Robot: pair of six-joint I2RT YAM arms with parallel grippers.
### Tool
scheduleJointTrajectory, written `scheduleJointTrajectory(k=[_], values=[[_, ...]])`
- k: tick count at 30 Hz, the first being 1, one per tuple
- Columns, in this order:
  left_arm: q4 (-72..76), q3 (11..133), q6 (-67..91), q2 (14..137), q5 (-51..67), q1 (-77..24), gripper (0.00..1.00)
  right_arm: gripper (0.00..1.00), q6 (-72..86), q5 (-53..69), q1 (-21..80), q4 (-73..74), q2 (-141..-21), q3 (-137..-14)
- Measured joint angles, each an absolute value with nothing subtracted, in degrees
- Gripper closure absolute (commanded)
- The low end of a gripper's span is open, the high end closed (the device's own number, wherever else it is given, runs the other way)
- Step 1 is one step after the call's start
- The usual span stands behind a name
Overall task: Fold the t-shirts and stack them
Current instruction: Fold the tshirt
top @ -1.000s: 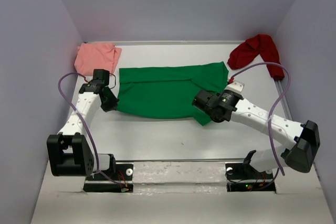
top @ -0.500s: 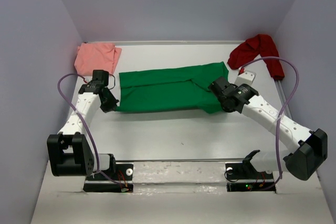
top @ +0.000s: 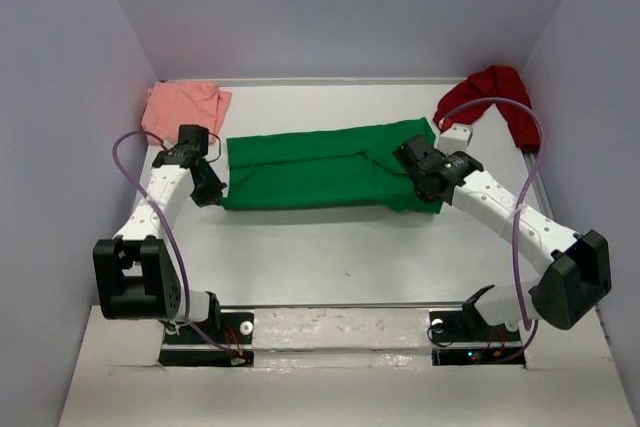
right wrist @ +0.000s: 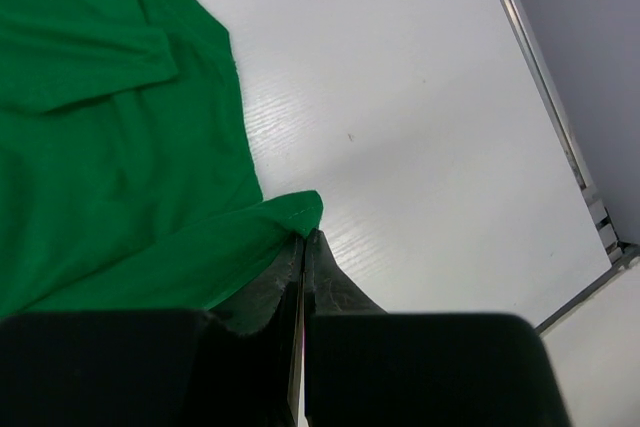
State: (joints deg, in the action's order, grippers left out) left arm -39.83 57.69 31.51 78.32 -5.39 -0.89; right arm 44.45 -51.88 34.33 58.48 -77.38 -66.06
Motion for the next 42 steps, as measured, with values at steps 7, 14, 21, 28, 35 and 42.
scheduleJointTrajectory(k=[7,14,21,28,35,42], values=[[-39.31,63.77,30.50,82.67,-5.72,-0.89,1.00,1.00,39.55,-51.55,31.51,56.27,-80.93,-69.08],[-38.79,68.62,29.26,85.23,-6.11,-0.97,1.00,1.00,35.03,-51.09,30.44,54.35,-83.55,-72.31],[-38.79,70.52,28.12,88.47,-6.22,-2.50,1.00,1.00,32.29,-50.50,30.39,53.47,-85.34,-73.21],[-38.70,71.24,27.46,90.56,-6.31,-3.97,1.00,1.00,31.66,-50.33,30.39,53.49,-85.43,-73.47],[-38.70,73.45,27.40,91.81,-7.03,-4.45,1.00,1.00,31.68,-50.61,29.95,54.15,-87.85,-74.61],[-38.92,76.01,27.24,93.89,-8.10,-4.80,1.00,1.00,30.92,-50.48,27.70,54.92,-91.22,-77.25]])
